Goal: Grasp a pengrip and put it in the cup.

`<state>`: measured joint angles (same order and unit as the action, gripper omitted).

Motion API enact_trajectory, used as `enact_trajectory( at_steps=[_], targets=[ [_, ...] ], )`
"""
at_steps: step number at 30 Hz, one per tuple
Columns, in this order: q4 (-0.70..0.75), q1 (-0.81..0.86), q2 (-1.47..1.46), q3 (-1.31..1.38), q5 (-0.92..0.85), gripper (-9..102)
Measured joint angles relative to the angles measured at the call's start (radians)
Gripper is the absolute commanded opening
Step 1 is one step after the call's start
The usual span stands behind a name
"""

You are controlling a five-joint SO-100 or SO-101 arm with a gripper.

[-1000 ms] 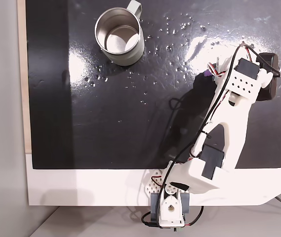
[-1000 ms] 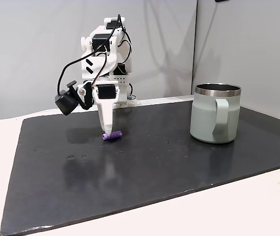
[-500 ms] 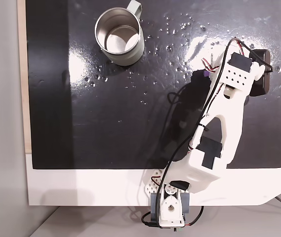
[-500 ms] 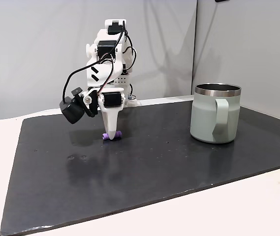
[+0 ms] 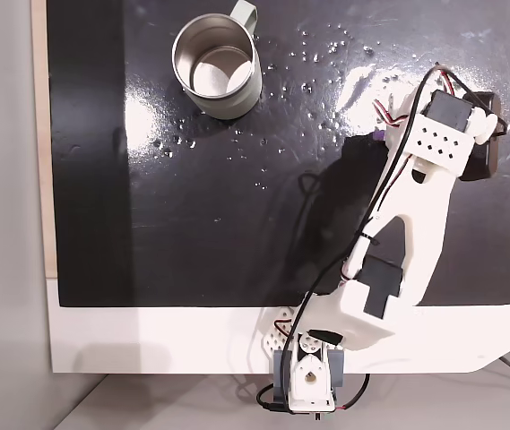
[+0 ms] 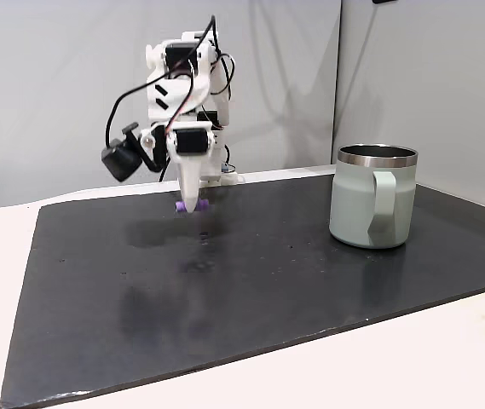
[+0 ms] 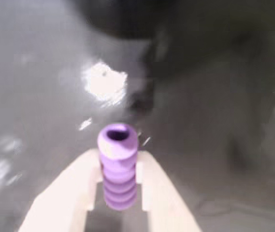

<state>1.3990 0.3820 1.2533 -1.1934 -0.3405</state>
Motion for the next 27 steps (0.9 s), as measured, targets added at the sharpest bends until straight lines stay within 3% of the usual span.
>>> enact_trajectory(
  at_steps=[13, 18, 27],
  targets=[
    [0.291, -0.219, 0.193, 0.359, 0.126, 0],
    [0.37, -0.308, 0.107, 0.611, 0.175, 0],
    [0.376, -0.414, -0.137, 0.914, 0.245, 0]
  ],
)
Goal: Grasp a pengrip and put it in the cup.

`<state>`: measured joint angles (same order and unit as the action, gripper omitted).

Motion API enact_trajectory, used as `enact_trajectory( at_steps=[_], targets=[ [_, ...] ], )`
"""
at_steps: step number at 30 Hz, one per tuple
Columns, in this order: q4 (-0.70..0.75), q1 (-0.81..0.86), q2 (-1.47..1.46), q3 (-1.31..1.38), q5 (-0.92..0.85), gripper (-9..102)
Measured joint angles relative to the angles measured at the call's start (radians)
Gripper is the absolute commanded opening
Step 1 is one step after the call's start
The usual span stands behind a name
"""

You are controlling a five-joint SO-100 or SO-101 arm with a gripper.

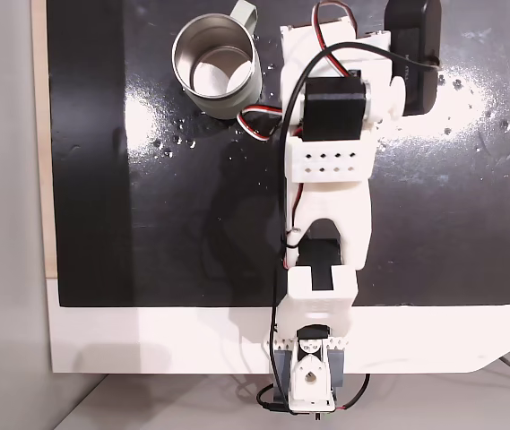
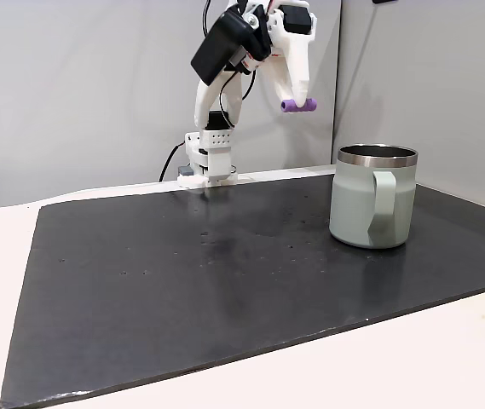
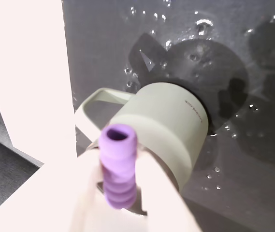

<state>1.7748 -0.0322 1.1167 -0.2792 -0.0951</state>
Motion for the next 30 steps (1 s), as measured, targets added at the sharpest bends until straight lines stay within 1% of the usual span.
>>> enact_trajectory(
  at_steps=[5, 12, 17, 23, 25, 28, 30],
  targets=[
    [-0.043, -0.087, -0.135, 0.138, 0.008, 0],
    [-0.083, -0.183, -0.259, 0.259, 0.008, 0],
    [-0.083, -0.247, -0.321, 0.301, 0.008, 0],
    [-0.083, -0.261, -0.342, 0.307, 0.008, 0],
    [-0.083, -0.261, -0.342, 0.307, 0.008, 4],
    [-0.078, -0.262, -0.342, 0.307, 0.008, 14],
    [-0.074, -0.262, -0.342, 0.307, 0.011, 18]
  ],
)
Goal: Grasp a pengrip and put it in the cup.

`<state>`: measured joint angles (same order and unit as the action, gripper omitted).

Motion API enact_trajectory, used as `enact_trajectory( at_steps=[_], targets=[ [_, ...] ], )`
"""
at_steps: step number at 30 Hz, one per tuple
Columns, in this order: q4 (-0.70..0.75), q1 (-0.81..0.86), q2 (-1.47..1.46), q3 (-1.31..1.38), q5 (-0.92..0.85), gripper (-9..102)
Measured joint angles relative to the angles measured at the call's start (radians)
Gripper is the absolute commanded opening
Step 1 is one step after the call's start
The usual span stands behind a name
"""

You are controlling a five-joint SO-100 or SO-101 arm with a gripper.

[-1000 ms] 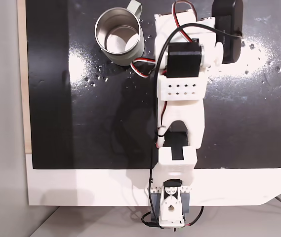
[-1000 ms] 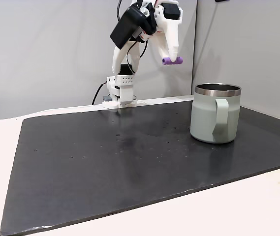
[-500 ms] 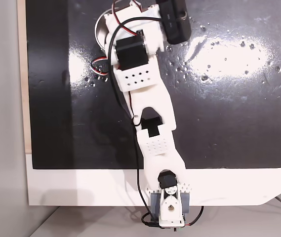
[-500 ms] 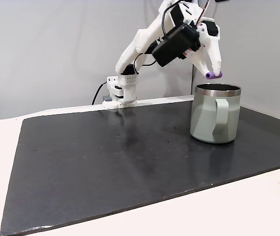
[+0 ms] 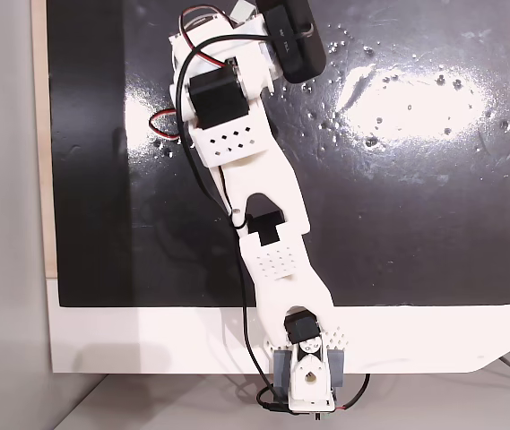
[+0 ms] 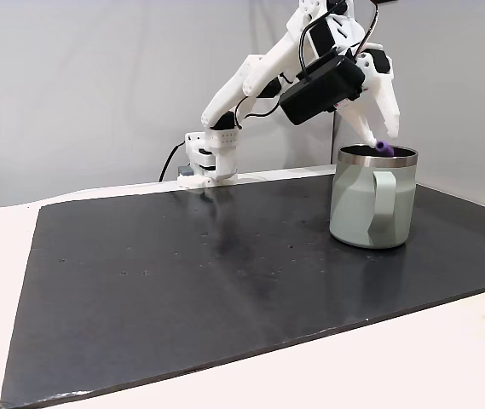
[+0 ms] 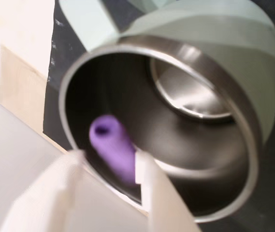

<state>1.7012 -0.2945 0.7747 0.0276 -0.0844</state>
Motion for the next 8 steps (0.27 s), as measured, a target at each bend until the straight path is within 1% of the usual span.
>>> enact_trajectory(
  at_steps=[8],
  targets=[
    [0.012, 0.0, 0.0, 0.0, 0.009, 18]
  ],
)
